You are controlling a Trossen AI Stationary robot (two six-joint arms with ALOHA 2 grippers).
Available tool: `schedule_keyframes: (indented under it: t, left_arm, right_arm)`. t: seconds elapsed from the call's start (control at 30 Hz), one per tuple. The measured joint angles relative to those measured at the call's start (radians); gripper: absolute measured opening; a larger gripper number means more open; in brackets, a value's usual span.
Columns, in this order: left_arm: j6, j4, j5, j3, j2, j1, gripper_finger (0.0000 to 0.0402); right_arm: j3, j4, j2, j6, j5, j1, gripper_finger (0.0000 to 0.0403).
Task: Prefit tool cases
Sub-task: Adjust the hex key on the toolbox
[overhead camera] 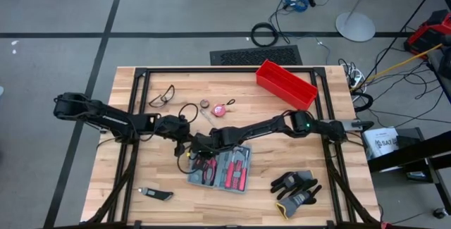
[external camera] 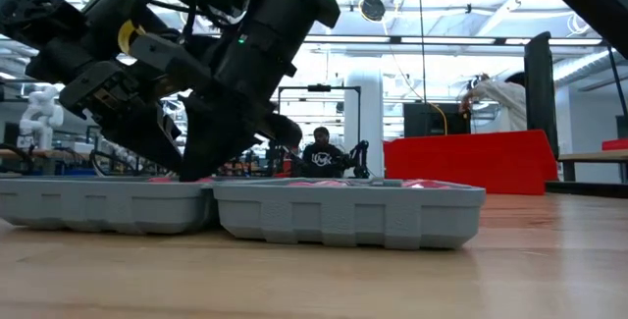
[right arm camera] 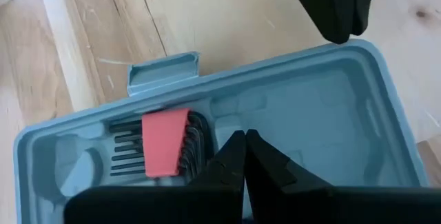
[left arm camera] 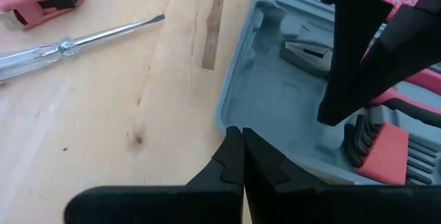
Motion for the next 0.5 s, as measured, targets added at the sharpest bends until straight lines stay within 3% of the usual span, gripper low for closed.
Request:
schedule_keyframes:
  t: [0.27,0.5]
  left_arm:
    - [0.007,0.004,0.043,0.000,0.000,0.000,0.0000]
    - [0.169,0.089,0.072,0.000,0.012,0.000,0.0000]
  right_arm:
    - [0.000,-0.013,-0.007,-0.011,-0.011,0.002,0.0000]
    - [0.000,-0.013,-0.008,-0.035,-0.033,0.004,0.0000]
